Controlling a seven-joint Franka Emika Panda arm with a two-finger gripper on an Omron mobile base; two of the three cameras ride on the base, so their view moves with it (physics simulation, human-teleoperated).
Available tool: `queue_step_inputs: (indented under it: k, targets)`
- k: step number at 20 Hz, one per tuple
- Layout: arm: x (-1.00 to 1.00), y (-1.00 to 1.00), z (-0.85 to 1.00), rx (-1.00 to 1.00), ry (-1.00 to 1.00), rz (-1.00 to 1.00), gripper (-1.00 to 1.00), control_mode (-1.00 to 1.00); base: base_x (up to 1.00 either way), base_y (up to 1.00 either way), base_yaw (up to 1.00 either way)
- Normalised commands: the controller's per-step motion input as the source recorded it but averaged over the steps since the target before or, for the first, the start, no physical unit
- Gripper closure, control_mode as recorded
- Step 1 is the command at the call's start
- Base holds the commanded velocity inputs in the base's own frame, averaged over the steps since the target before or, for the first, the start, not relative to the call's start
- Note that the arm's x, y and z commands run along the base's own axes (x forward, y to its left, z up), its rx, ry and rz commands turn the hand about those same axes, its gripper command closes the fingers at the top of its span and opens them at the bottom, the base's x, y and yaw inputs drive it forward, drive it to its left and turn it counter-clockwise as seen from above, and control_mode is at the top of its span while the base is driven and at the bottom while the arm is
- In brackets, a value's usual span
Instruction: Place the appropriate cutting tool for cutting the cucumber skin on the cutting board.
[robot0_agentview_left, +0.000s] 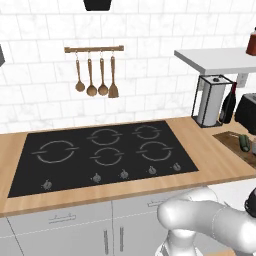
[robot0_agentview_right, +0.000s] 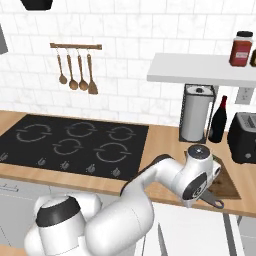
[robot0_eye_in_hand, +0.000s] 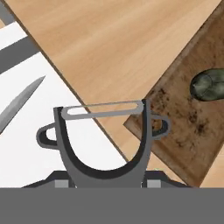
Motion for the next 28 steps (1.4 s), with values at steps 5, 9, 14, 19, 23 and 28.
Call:
queue_step_inputs:
  k: [5, 9, 14, 19, 23, 28]
  targets:
    - [0.67, -0.12, 0.0, 0.02, -0.04, 0.12, 1.0, -1.0, 0.0, 0.0, 0.0]
    - [0.62, -0.14, 0.0, 0.01, 0.0, 0.08, 1.0, -1.0, 0.0, 0.0, 0.0]
    - [0.57, -0.11, -0.07, 0.01, 0.0, 0.05, 1.0, -1.0, 0.0, 0.0, 0.0]
    - [0.18, -0.11, -0.52, 0.0, 0.0, 0.01, 1.0, -1.0, 0.0, 0.0, 0.0]
    - [0.07, -0.1, -0.64, 0.02, 0.0, 0.0, 1.0, -1.0, 0.0, 0.0, 0.0]
    - [0.15, -0.03, -0.59, 0.06, 0.0, 0.0, 1.0, -1.0, 0.0, 0.0, 0.0]
